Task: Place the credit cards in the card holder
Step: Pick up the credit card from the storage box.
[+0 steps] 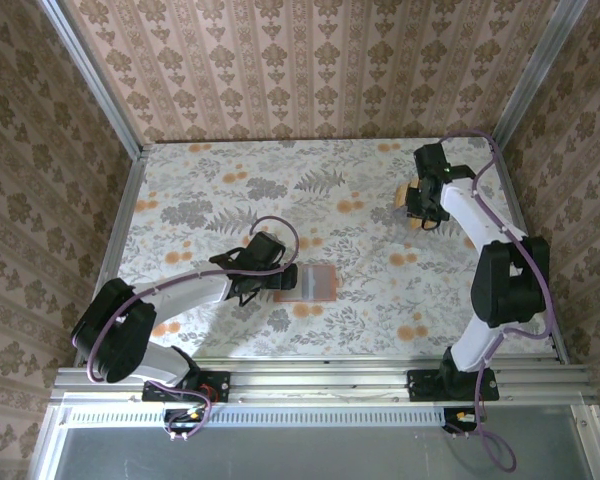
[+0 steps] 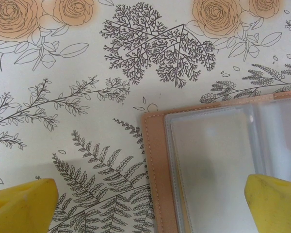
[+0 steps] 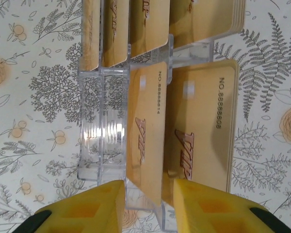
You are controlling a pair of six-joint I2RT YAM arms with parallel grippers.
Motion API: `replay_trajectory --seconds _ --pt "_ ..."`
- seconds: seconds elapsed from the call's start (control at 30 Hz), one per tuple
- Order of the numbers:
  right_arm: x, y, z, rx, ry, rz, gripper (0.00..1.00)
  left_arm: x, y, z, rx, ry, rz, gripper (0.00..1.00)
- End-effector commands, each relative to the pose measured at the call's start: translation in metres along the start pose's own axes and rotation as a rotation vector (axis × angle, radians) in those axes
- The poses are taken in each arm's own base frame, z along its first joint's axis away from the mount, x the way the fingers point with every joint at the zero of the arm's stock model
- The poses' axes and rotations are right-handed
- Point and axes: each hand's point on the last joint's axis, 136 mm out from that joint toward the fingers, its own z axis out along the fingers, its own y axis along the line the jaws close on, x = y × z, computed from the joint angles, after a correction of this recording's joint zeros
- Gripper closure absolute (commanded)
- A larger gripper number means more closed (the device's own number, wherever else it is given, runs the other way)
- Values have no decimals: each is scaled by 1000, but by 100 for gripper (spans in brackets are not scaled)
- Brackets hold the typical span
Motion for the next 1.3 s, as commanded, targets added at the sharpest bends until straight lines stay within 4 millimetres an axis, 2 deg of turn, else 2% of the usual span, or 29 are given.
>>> replay_trajectory --seconds 0.0,0.47,1.17,1.27 --pt "-8 -11 -1 63 -3 -16 67 -8 -3 -6 1 -26 17 0" --pt "-5 -7 23 66 45 -18 70 -6 0 -4 -5 -23 7 0" --pt "-5 1 24 20 55 -9 87 -4 3 -2 -7 -16 -4 0" --pt "-5 2 23 -3 57 1 87 -5 2 -2 -5 -14 -2 0"
